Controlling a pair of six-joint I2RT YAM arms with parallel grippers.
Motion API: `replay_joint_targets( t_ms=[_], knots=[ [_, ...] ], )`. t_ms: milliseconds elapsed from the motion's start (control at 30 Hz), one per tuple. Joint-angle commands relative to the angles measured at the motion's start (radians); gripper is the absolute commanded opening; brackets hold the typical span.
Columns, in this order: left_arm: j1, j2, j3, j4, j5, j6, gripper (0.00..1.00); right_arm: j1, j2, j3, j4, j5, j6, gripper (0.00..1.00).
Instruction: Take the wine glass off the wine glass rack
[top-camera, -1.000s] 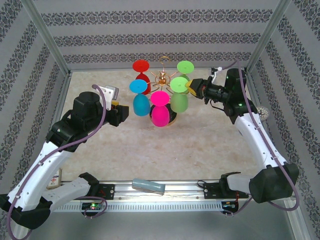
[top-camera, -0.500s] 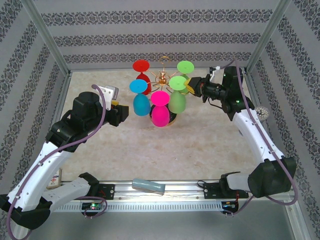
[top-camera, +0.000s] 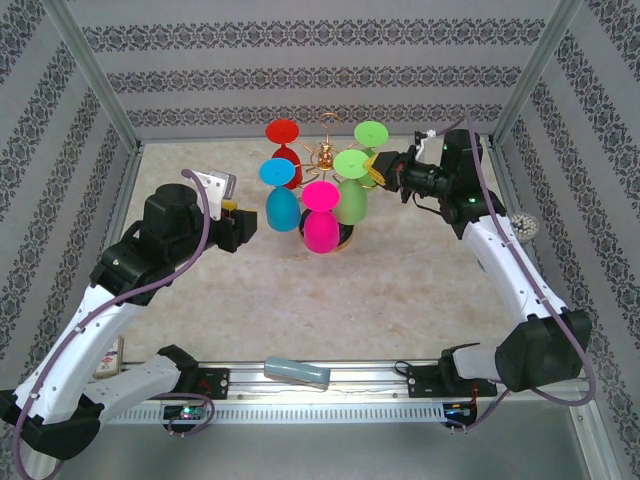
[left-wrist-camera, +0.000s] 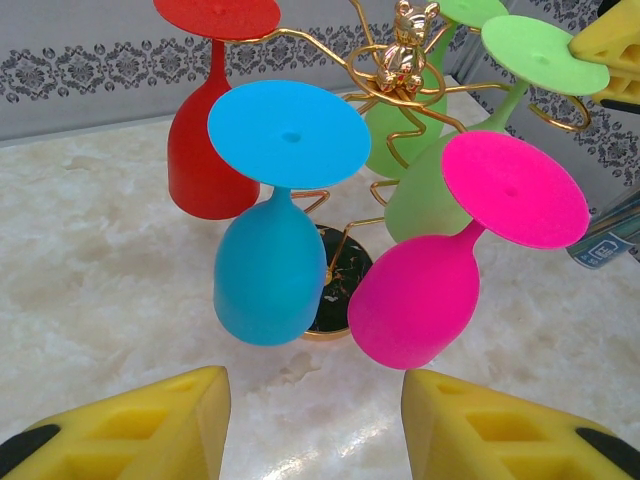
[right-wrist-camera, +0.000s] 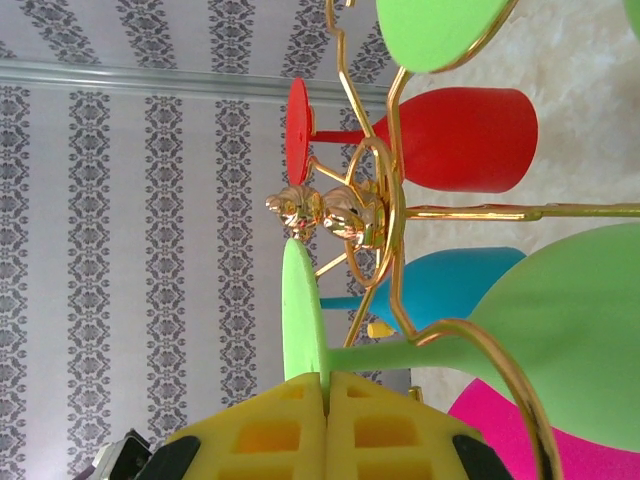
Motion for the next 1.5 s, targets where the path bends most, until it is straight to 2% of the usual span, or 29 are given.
replay_joint_targets(
  t_ms=[0, 700, 867, 1067, 1267, 1467],
  knots=[
    [-0.016, -0.014, -0.008, 0.032, -0.014, -0.001, 0.49, 0.009, -0.022, 0.014, 0.035, -0.016, -0.01, 0.0],
    [-0.017, -0.008, 0.0, 0.008, 0.01, -0.026, 0.5, 0.012, -0.161, -0.114, 0.006, -0.028, -0.018, 0.0],
    [-0.017, -0.011, -0.012, 0.001, -0.002, -0.014, 0.5, 0.012, -0.217, -0.151, -0.008, -0.023, -0.015, 0.0],
    [-0.021, 0.026, 0.012, -0.023, 0.041, -0.028, 0.5, 0.013, -0.313, -0.229, -0.029, -0.018, -0.023, 0.0],
    [-0.069, 0.021, 0.026, -0.069, 0.015, -0.056, 0.49, 0.014, -0.414, -0.301, -0.075, -0.014, -0.041, 0.0],
    [-0.168, -0.002, 0.031, -0.156, -0.062, -0.089, 0.48, 0.025, -0.478, -0.364, -0.098, -0.008, -0.063, 0.0]
  ],
)
